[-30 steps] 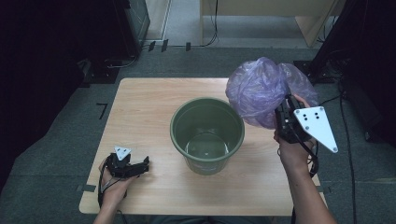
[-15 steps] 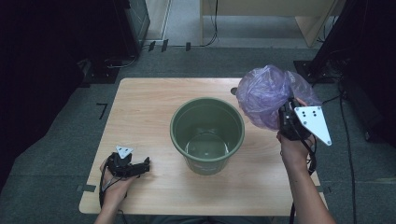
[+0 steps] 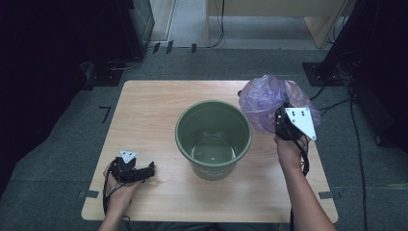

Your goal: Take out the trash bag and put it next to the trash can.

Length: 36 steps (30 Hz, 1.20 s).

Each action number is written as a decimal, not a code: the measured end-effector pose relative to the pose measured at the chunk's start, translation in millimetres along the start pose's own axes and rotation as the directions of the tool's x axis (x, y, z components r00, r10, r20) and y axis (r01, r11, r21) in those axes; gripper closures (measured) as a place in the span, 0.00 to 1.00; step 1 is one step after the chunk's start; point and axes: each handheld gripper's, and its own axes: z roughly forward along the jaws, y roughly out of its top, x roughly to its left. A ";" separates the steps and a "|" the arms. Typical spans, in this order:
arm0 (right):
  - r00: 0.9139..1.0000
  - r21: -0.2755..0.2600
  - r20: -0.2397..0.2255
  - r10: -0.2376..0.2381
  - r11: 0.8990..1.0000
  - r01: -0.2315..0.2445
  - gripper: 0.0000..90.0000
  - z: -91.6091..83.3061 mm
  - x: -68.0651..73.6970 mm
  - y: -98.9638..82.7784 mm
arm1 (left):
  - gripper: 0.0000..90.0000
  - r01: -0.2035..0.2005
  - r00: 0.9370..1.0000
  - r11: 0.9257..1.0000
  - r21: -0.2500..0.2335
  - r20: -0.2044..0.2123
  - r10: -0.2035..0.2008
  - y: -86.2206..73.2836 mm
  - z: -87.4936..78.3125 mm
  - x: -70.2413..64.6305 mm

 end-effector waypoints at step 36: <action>0.941 0.188 -0.321 0.109 0.981 -0.049 0.28 28.4 -4.2 -54.3 | 0.00 0.003 1.000 1.000 -0.003 -0.001 -0.003 1.3 1.5 -0.8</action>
